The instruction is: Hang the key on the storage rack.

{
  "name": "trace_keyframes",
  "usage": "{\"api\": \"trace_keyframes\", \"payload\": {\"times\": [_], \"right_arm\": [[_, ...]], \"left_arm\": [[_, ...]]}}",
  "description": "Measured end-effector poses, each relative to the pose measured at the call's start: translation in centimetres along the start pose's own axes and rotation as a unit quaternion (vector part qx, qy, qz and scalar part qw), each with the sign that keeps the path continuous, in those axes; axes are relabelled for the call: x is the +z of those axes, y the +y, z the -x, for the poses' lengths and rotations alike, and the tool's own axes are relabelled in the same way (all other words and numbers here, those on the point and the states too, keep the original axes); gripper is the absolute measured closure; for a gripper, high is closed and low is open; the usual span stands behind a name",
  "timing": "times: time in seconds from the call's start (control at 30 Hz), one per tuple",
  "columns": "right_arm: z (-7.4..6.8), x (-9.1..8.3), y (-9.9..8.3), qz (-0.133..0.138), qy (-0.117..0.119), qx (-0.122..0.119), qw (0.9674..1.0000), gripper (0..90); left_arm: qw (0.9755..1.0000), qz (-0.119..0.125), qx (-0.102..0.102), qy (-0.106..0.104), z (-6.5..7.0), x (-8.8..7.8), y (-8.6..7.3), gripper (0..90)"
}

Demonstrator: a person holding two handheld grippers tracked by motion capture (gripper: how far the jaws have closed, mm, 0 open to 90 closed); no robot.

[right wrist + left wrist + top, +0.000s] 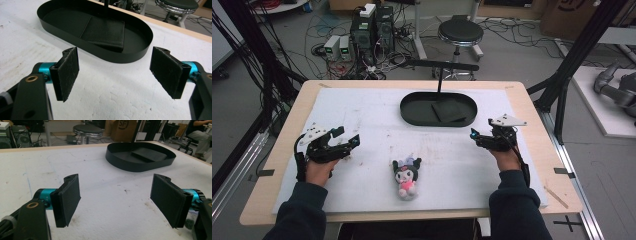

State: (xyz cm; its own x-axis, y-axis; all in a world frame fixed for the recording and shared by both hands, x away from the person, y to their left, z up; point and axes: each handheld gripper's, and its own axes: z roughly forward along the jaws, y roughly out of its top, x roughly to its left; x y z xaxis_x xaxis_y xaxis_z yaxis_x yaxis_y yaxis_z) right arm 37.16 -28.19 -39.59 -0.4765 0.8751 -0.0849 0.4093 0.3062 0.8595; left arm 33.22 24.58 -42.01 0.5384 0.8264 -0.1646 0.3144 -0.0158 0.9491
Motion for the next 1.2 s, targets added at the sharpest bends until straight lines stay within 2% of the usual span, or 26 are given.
{"api": "trace_keyframes", "payload": {"times": [0.13,0.23,0.33,0.47,0.6,0.67,0.77,0.87,0.93,1.03,1.07,1.13,1.2], "right_arm": [[0.0,-0.1,-0.2,-0.001,0.004,-0.001,1.0000,23.9],[-0.2,-0.2,-0.2,-0.001,0.006,-0.006,1.0000,23.9],[-0.2,-0.4,-0.3,0.001,0.005,-0.007,1.0000,23.9],[-0.1,-0.9,-0.5,0.006,0.006,-0.004,1.0000,23.9],[0.0,-1.1,-0.6,0.009,0.007,0.004,0.9999,23.9],[0.1,-1.1,-0.6,0.009,0.008,0.012,0.9999,23.9],[0.0,-1.0,-0.7,0.009,0.009,0.012,0.9998,23.9],[-0.1,-1.0,-0.6,0.008,0.009,0.010,0.9999,23.9],[-0.1,-1.0,-0.6,0.008,0.010,0.012,0.9999,23.9],[-0.1,-1.0,-0.7,0.007,0.010,0.013,0.9998,23.9],[-0.1,-1.0,-0.7,0.007,0.010,0.013,0.9998,23.9],[-0.1,-1.0,-0.7,0.008,0.009,0.014,0.9998,23.9],[-0.1,-1.1,-0.7,0.009,0.010,0.014,0.9998,24.0]], "left_arm": [[1.0000,-0.004,0.002,-0.008,0.5,0.2,0.0,23.9],[0.9996,-0.018,0.010,-0.020,1.0,0.6,0.0,23.9],[0.9990,-0.024,0.011,-0.038,1.8,0.9,0.2,24.0],[0.9962,-0.039,0.031,-0.072,3.7,1.7,0.2,28.6],[0.9919,-0.047,0.046,-0.109,5.5,2.3,0.3,34.3],[0.9893,-0.059,0.045,-0.126,6.0,2.9,0.0,36.3],[0.9853,-0.086,0.049,-0.139,6.9,3.9,-0.6,36.1],[0.9805,-0.124,0.060,-0.140,7.5,4.8,-1.2,34.1],[0.9770,-0.152,0.077,-0.128,7.9,5.6,-1.6,33.1],[0.9710,-0.186,0.079,-0.128,8.4,6.7,-2.2,33.1],[0.9693,-0.193,0.076,-0.132,8.6,7.0,-2.3,33.7],[0.9692,-0.193,0.068,-0.136,8.8,7.3,-2.3,38.1],[0.9668,-0.197,0.071,-0.147,8.8,7.3,-2.4,45.7]]}}
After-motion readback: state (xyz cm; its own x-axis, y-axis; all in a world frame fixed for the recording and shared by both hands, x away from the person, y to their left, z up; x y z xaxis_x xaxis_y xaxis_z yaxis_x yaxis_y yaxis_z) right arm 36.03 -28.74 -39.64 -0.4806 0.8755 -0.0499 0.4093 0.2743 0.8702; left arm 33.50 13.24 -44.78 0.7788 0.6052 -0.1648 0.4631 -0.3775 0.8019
